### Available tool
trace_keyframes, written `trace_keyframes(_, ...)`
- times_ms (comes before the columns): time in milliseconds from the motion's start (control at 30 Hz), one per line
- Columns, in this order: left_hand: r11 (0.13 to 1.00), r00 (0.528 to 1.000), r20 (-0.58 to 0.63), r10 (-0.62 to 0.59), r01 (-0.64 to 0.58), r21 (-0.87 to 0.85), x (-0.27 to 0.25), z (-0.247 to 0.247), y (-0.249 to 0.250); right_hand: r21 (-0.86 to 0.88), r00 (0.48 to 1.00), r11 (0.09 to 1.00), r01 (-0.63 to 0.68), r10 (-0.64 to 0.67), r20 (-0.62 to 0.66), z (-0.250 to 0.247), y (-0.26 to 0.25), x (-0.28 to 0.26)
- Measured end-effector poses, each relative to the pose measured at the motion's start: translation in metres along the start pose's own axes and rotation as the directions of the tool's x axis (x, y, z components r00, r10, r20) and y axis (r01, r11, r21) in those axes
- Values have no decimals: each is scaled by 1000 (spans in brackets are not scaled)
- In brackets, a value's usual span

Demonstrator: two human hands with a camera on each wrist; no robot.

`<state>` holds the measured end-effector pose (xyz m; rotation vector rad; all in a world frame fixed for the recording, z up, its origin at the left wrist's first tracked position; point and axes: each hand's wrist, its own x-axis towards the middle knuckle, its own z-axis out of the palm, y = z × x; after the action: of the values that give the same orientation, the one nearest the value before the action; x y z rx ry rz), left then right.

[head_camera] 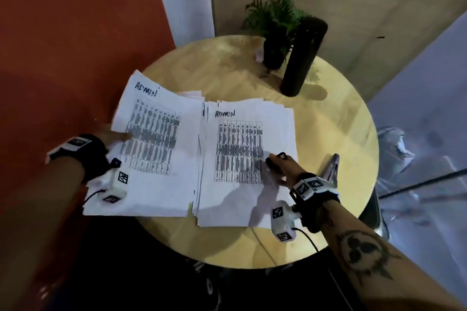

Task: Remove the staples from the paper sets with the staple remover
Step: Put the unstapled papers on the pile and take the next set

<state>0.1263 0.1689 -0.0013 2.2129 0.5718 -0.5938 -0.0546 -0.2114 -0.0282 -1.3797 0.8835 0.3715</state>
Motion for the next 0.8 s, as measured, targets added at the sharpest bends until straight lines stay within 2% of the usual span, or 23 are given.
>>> trace_keyframes(100, 993, 993, -116, -14, 28, 115, 23, -5, 5, 31, 999, 999, 21, -21, -26, 2, 6, 7)
trace_keyframes(133, 989, 989, -148, 22, 0, 146, 23, -7, 8, 42, 999, 999, 25, -24, -35, 3, 6, 6)
trace_keyframes(200, 981, 988, -155, 19, 11, 195, 28, -7, 10, 64, 998, 997, 34, -31, -48, 4, 6, 5)
trace_keyframes(333, 977, 995, -91, -35, 53, 208, 35, 4, 9, 102, 998, 994, 34, -29, -50, 4, 7, 6)
trace_keyframes(467, 986, 991, -101, -85, 98, 131, 33, 10, 11, 162, 999, 986, 43, -38, -33, 2, 8, 8)
trace_keyframes(533, 990, 983, -184, -21, 46, 130, 48, 13, 10, 161, 999, 986, 33, -26, -42, 2, 8, 8)
trace_keyframes(633, 947, 916, -326, 234, -139, 289, 41, 42, 31, 172, 999, 985, 24, -18, -32, 2, 5, 5)
trace_keyframes(667, 920, 894, -312, 321, -215, 329, 18, 61, 46, 178, 999, 984, 24, -19, -28, 1, 5, 4)
trace_keyframes(733, 860, 884, -150, 443, -371, 349, -13, 107, 70, 181, 999, 983, 26, -22, -25, 1, 3, 2)
trace_keyframes(800, 839, 906, 71, 417, -413, 355, -34, 155, 87, 178, 999, 984, 27, -23, -25, 1, 3, 2)
